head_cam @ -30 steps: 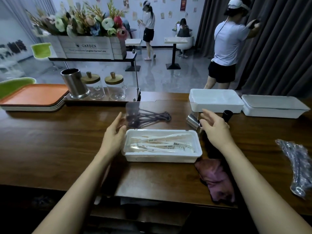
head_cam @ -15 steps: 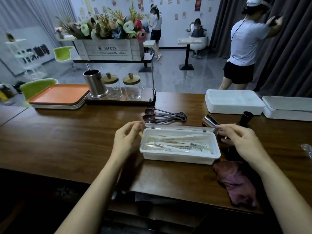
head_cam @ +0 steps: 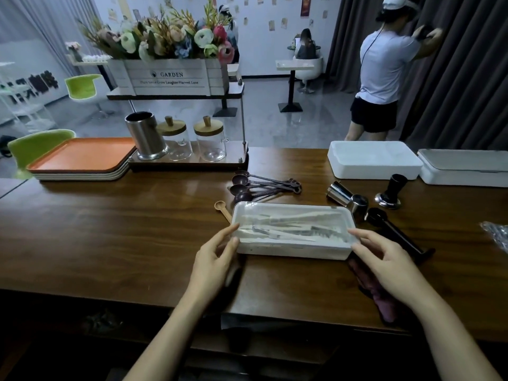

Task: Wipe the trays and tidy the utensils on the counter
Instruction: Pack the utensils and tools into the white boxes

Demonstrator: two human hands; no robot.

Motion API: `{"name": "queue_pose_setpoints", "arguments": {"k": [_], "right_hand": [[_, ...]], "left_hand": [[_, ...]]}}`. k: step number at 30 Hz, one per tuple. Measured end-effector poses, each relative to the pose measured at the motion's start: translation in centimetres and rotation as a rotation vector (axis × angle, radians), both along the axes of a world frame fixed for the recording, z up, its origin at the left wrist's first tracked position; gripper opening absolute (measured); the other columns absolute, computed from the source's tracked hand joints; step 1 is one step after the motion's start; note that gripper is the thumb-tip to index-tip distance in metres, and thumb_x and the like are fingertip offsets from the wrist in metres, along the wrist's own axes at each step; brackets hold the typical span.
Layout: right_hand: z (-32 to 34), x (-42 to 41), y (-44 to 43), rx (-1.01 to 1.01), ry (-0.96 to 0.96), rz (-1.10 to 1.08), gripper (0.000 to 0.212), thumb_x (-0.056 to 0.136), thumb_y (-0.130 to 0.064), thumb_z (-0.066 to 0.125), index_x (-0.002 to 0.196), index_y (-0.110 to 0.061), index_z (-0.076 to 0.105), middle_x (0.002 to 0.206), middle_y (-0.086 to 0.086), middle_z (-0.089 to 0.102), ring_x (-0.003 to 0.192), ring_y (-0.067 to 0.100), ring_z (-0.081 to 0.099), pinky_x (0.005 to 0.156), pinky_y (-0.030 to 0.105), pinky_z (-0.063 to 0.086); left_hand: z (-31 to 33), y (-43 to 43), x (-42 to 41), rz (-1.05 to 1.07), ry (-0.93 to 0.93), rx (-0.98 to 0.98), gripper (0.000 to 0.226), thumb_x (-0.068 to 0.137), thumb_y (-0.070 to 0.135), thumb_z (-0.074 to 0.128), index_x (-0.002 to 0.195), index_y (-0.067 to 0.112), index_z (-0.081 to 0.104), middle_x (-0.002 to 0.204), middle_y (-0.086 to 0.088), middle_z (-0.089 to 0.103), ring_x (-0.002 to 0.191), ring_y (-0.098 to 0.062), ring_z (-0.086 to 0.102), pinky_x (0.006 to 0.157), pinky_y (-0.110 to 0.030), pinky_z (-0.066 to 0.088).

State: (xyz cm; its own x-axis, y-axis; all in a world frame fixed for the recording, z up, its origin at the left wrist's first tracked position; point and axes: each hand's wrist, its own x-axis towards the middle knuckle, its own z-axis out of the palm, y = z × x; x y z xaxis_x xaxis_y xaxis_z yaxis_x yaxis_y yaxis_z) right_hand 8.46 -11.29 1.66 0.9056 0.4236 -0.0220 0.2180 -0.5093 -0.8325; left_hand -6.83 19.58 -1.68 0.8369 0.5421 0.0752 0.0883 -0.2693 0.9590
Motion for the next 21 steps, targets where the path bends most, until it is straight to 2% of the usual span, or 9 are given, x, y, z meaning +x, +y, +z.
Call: {"name": "queue_pose_setpoints", "arguments": {"k": [2,4,8,10,12,15,18,21], "right_hand": [[0.4,-0.1,0.3,-0.036,0.013,-0.006,0.038,0.096,-0.046,0.06,0.134,-0.051,0.058,0.135,-0.015,0.059,0.118,0.0,0.051,0.098,0.027,0.04],[0.7,-0.2,0.9,-0.065,0.013,-0.012,0.044,0.096,-0.049,0.059,0.14,-0.049,0.053,0.138,-0.013,0.057,0.118,-0.001,0.048,0.098,0.026,0.039],[1.1,-0.1,2.2,-0.14,-0.022,-0.088,0.05,0.096,-0.051,0.057,0.145,-0.043,0.048,0.136,-0.006,0.059,0.115,0.011,0.054,0.087,0.027,0.041],[1.2,0.1,2.7,-0.178,-0.045,-0.134,0.052,0.095,-0.053,0.058,0.145,-0.04,0.05,0.138,-0.003,0.06,0.11,0.012,0.054,0.086,0.031,0.043],[1.0,0.2,2.9,-0.222,-0.079,-0.114,0.06,0.092,-0.057,0.059,0.147,-0.038,0.048,0.131,-0.007,0.06,0.102,0.006,0.05,0.084,0.03,0.043],[0.6,0.4,3.1,-0.295,-0.139,-0.065,0.07,0.087,-0.07,0.053,0.151,-0.042,0.04,0.122,-0.017,0.053,0.102,0.006,0.056,0.085,0.03,0.048],[1.4,1.1,3.3,-0.295,-0.152,-0.015,0.076,0.083,-0.076,0.049,0.151,-0.046,0.035,0.123,-0.02,0.049,0.103,0.004,0.057,0.087,0.029,0.05],[2.9,2.3,4.1,-0.285,-0.188,0.019,0.077,0.083,-0.075,0.05,0.152,-0.044,0.033,0.118,-0.017,0.047,0.103,0.004,0.053,0.084,0.025,0.045]], "left_hand": [[0.0,-0.2,0.5,0.033,0.055,0.055,0.035,0.1,0.036,0.064,0.131,0.052,0.063,0.107,0.025,0.073,0.11,0.005,0.065,0.103,-0.033,0.052],[-0.1,-0.4,1.0,0.059,0.084,0.071,0.04,0.097,0.041,0.067,0.133,0.059,0.059,0.104,0.027,0.072,0.11,0.008,0.064,0.103,-0.033,0.051],[-0.3,-0.9,1.9,0.114,0.116,0.071,0.046,0.093,0.043,0.072,0.133,0.059,0.058,0.102,0.011,0.076,0.103,0.0,0.068,0.101,-0.036,0.052],[-0.1,-1.0,2.1,0.136,0.148,0.075,0.045,0.092,0.045,0.072,0.132,0.061,0.057,0.103,0.008,0.076,0.103,-0.002,0.068,0.101,-0.038,0.052],[0.4,-1.2,2.2,0.138,0.184,0.079,0.043,0.092,0.046,0.072,0.126,0.065,0.056,0.104,0.01,0.076,0.105,-0.001,0.067,0.099,-0.036,0.051],[1.1,-1.5,1.9,0.159,0.186,0.089,0.042,0.09,0.044,0.074,0.119,0.068,0.055,0.098,0.014,0.076,0.101,0.0,0.069,0.091,-0.029,0.051],[2.2,-1.3,1.5,0.19,0.166,0.088,0.045,0.084,0.058,0.076,0.121,0.073,0.056,0.102,0.018,0.076,0.103,0.003,0.068,0.099,-0.038,0.053],[3.5,-0.4,2.1,0.202,0.135,0.106,0.057,0.069,0.074,0.067,0.125,0.069,0.056,0.103,0.016,0.077,0.105,0.0,0.07,0.1,-0.042,0.055]]}}
